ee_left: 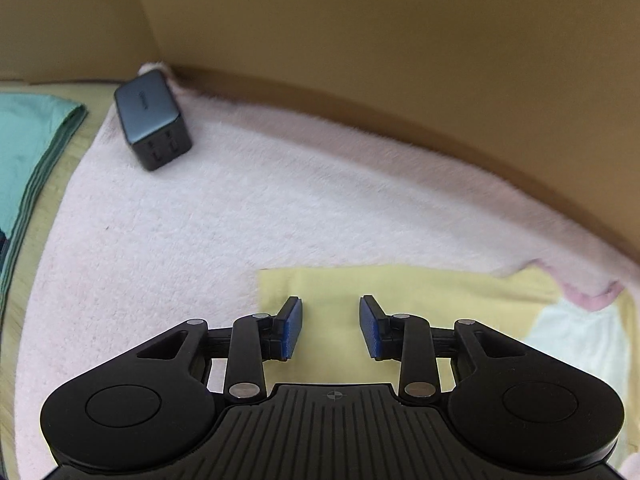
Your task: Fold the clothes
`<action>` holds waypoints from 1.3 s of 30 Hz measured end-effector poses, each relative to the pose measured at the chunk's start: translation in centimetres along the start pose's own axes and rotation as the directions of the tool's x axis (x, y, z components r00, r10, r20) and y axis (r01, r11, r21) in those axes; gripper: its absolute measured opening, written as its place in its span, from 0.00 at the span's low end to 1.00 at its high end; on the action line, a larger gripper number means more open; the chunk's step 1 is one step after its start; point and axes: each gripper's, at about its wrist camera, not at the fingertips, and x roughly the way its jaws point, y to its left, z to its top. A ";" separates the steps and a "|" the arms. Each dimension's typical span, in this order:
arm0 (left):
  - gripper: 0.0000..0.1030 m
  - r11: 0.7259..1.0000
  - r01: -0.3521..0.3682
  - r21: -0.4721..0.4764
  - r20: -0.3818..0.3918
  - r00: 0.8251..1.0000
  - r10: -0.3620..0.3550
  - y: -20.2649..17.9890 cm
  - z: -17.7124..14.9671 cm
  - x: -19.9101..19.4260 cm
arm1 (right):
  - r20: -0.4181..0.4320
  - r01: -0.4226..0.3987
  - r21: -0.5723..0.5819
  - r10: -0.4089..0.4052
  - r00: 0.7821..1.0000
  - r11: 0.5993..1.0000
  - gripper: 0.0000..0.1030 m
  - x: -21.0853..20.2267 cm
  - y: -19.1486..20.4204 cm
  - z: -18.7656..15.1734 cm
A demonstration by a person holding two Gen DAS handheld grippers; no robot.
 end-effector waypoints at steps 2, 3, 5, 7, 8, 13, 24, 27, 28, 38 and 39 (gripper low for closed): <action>0.47 1.000 -0.007 0.010 0.007 1.000 0.007 -0.2 0.2 -0.2 | -0.031 0.024 0.077 -0.022 0.999 0.997 0.42 -0.3 -2.8 -0.9; 0.47 1.000 -0.010 0.015 0.011 1.000 0.010 -0.3 0.3 -0.2 | -0.035 0.032 0.093 -0.029 0.999 0.995 0.42 -0.6 -3.5 -1.2; 0.54 1.000 0.008 0.024 0.026 1.000 -0.009 -1.0 0.4 -1.0 | -0.037 0.034 0.118 -0.030 0.999 0.992 0.42 -0.9 -4.4 -1.7; 0.73 0.999 0.035 0.032 0.037 0.999 -0.036 -1.9 0.5 -1.7 | -0.032 0.030 0.121 -0.027 0.999 0.992 0.43 -1.1 -4.3 -2.3; 0.84 0.998 0.054 0.039 0.039 0.998 -0.055 -2.4 0.4 -1.9 | -0.029 0.031 0.115 -0.027 0.999 0.993 0.45 -1.1 -4.1 -2.5; 0.85 0.989 0.023 0.143 0.058 0.998 -0.032 -5.1 -0.4 -2.0 | -0.037 0.025 0.030 -0.024 0.999 0.999 0.45 1.4 -1.6 -1.4; 0.88 0.990 -0.122 0.074 0.043 0.992 0.119 -4.1 -0.9 1.1 | -0.033 0.106 -0.112 -0.110 0.993 0.988 0.03 2.8 -0.4 0.6; 0.87 0.990 -0.130 0.055 0.038 0.991 0.128 -3.8 -0.8 0.6 | -0.037 0.110 -0.092 -0.114 0.993 0.990 0.14 2.9 -1.1 0.5; 0.87 0.991 -0.131 0.036 0.042 0.991 0.129 -3.5 -0.8 0.2 | -0.037 0.112 -0.074 -0.115 0.993 0.991 0.32 2.5 -1.5 0.5; 0.87 0.980 -0.096 -0.175 0.067 0.992 0.109 3.6 -4.0 -5.7 | -0.088 -0.031 0.171 0.047 0.995 0.985 0.53 -4.9 -6.0 -4.5; 0.87 0.976 -0.099 -0.192 0.049 0.993 0.110 4.2 -4.2 -5.6 | -0.099 -0.029 0.188 0.048 0.994 0.982 0.53 -5.1 -6.0 -5.3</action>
